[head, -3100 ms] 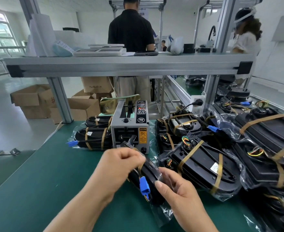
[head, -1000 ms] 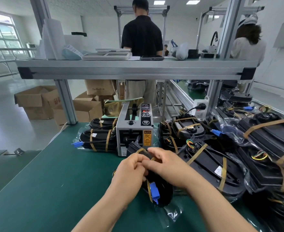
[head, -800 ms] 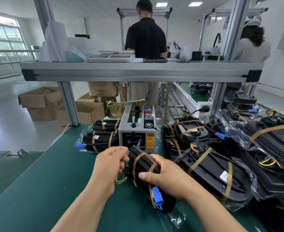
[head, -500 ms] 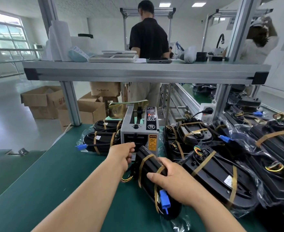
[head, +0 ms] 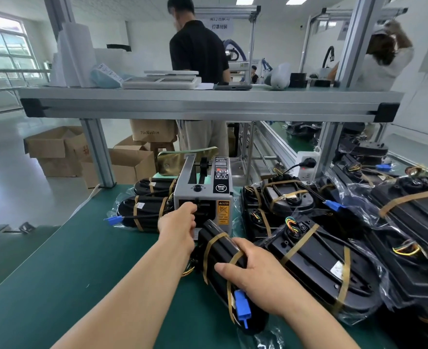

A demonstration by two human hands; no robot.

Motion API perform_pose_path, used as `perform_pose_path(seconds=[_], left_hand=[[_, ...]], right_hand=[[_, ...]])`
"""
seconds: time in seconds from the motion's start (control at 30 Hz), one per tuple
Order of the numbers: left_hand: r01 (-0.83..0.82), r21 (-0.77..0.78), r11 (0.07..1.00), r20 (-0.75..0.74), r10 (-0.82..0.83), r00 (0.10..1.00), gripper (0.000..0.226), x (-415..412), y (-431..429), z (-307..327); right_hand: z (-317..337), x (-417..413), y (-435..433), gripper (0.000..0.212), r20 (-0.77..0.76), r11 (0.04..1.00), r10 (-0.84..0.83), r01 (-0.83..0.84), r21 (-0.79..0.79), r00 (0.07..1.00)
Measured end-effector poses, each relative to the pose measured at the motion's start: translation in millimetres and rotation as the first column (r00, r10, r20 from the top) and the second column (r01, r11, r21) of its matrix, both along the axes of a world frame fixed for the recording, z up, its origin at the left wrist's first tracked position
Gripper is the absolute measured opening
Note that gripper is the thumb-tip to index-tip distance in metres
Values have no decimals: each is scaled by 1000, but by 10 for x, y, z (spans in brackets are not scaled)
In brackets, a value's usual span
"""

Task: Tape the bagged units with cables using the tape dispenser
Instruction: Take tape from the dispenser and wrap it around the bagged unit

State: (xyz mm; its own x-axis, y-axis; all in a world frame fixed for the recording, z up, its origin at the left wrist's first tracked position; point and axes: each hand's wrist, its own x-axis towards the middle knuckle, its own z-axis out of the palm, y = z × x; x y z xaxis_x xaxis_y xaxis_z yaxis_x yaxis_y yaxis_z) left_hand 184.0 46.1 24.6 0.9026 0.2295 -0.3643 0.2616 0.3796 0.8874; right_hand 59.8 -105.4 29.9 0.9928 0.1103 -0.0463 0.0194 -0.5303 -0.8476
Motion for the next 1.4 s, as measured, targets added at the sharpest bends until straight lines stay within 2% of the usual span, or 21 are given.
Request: perform_pose_path(seconds=[0.03, 0.13, 0.2, 0.3, 0.7, 1.2, 1.3, 1.4], left_hand=[[18, 34, 999, 42, -20, 999, 23, -80, 46, 36], [214, 197, 957, 151, -246, 958, 20, -350, 190, 116], [294, 345, 891, 145, -360, 922, 16, -495, 249, 134], [309, 475, 824, 109, -403, 909, 15, -567, 273, 116], [235, 448, 863, 150, -332, 931, 16, -578, 209, 100], [73, 518, 852, 206, -207, 956, 21, -580, 126, 10], [66, 544, 837, 196, -203, 959, 20, -578, 128, 12], [63, 618, 784, 182, -221, 958, 17, -579, 145, -3]], right_hand=[[-11, 3, 2, 19, 0, 1000, -3, 3, 9, 1000], [-32, 15, 16, 20, -6, 999, -12, 12, 44, 1000], [-43, 19, 28, 20, -3, 999, -17, 17, 35, 1000], [-49, 9, 59, 21, 13, 1000, -19, 19, -1, 1000], [-63, 3, 102, 23, 40, 997, -21, 24, -76, 999], [-50, -1, 106, 25, 45, 996, -16, 20, -89, 999], [-43, -1, 111, 27, 43, 995, -13, 17, -96, 999], [-38, -2, 115, 27, 45, 995, -13, 17, -101, 999]])
